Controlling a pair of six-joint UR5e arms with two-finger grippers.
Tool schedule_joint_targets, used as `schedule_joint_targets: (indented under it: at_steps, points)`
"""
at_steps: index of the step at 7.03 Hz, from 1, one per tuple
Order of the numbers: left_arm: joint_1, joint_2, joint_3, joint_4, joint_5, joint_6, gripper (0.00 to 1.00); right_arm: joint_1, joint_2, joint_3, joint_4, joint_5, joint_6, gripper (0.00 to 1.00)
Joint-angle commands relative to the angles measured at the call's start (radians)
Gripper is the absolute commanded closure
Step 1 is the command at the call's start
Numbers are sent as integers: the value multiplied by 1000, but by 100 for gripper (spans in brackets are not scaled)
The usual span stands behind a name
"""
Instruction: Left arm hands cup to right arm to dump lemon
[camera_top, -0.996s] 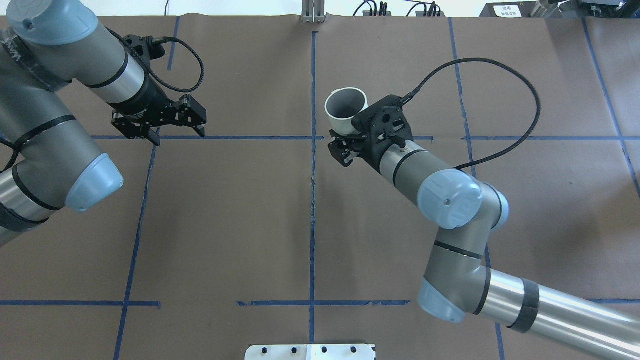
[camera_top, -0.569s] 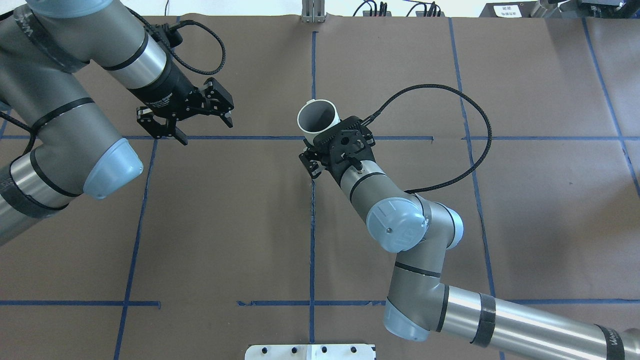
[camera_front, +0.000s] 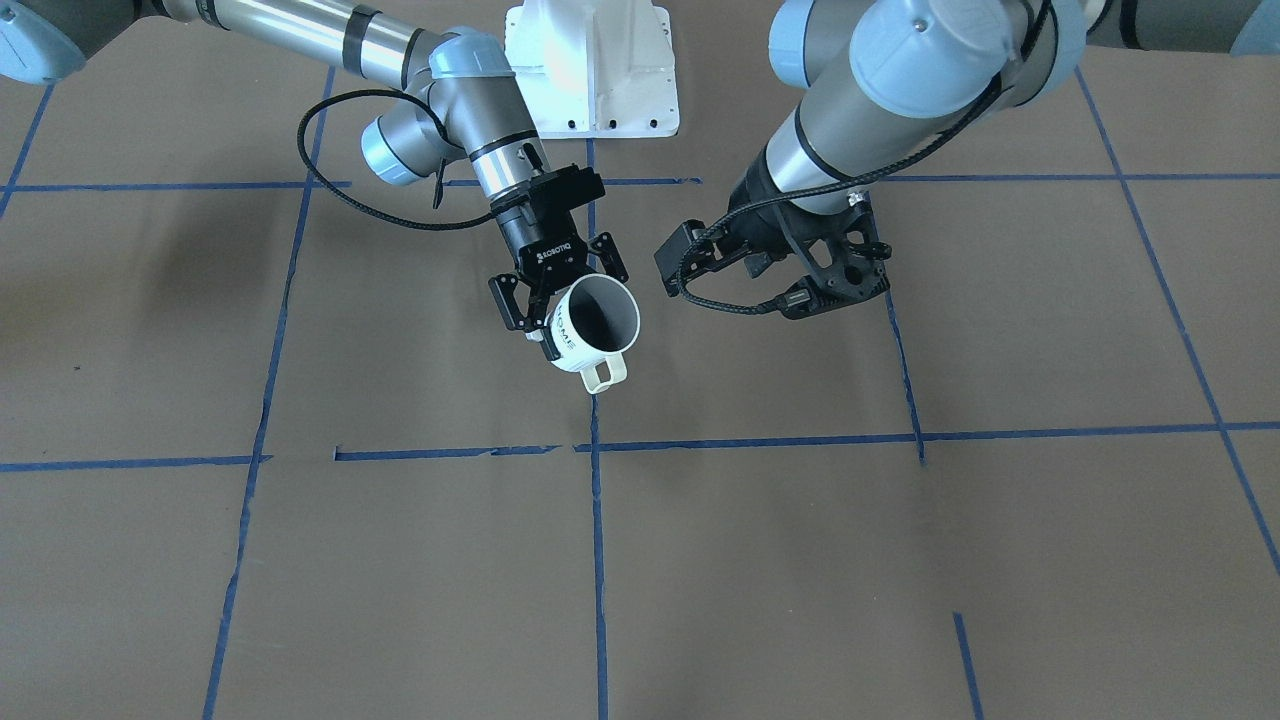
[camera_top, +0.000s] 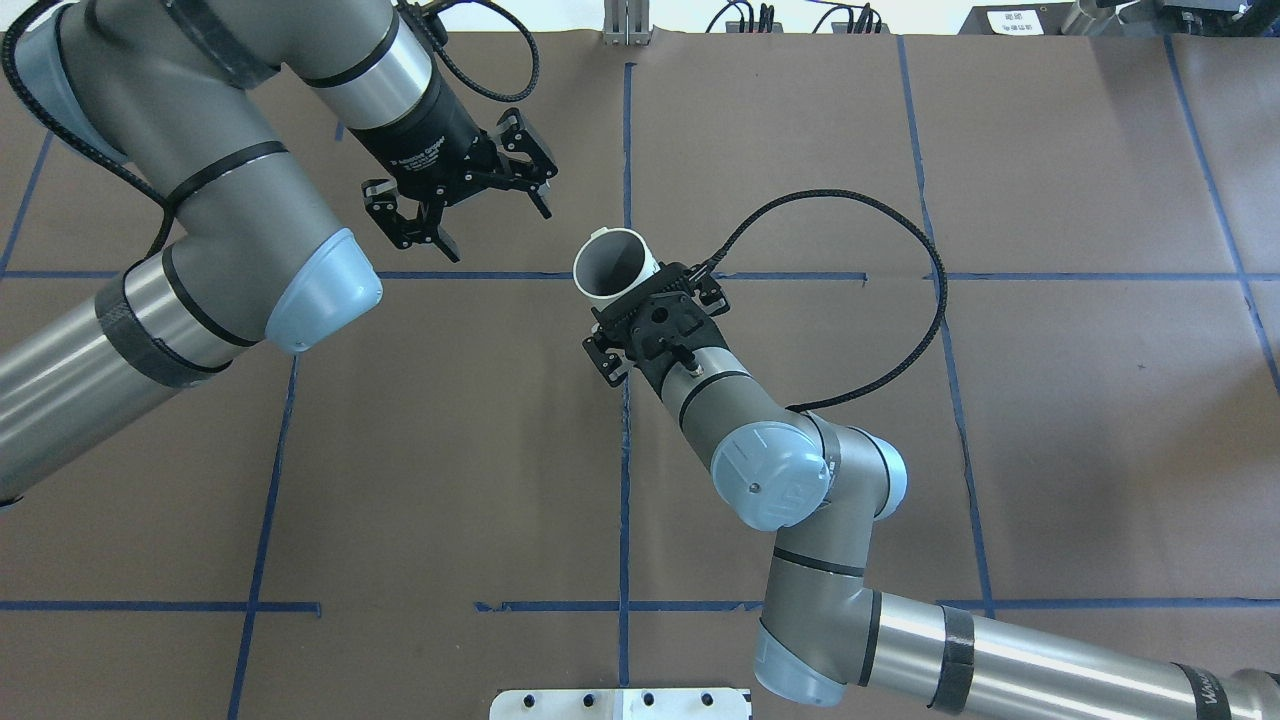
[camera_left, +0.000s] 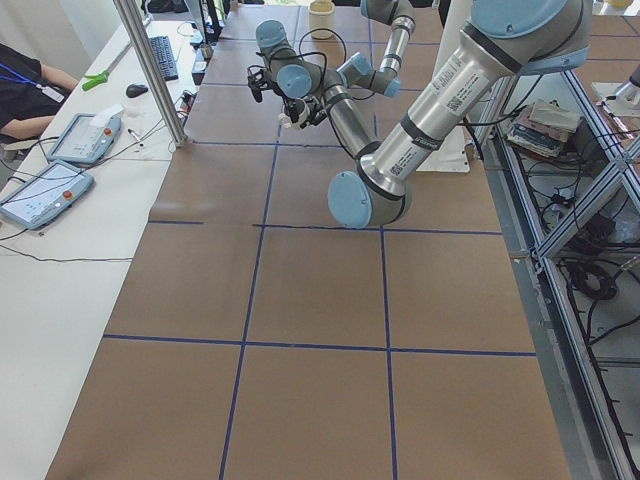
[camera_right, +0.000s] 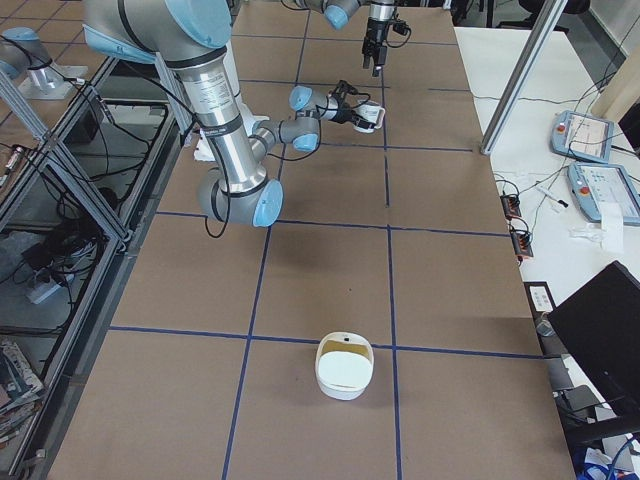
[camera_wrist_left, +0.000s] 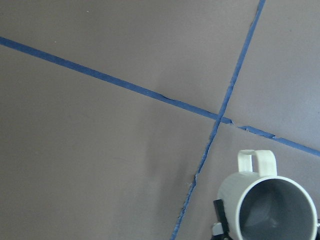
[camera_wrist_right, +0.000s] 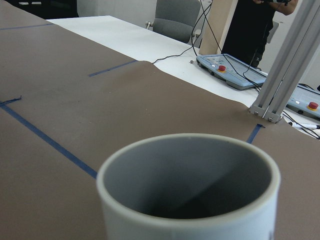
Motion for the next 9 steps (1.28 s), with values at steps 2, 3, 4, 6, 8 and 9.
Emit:
schedule_joint_targets:
  at_steps: [2,3,4,6,8,9]
  points:
    - [39,-35,66,-14,2,-51,7,-7,24,0,1,-3,-20,33]
    - [49,-35,66,-13,2,-54,10,-7,24,0,4,-3,-17,33]
    - [63,-33,66,-13,3,-58,15,-7,27,0,5,-3,-8,33]
    - [63,-33,66,-16,3,-72,30,-7,29,1,15,-3,-2,33]
    - [63,-30,66,-17,3,-70,32,-7,35,1,15,-3,61,33]
    - [68,-24,70,-51,3,-72,33,-7,38,1,15,-3,86,33]
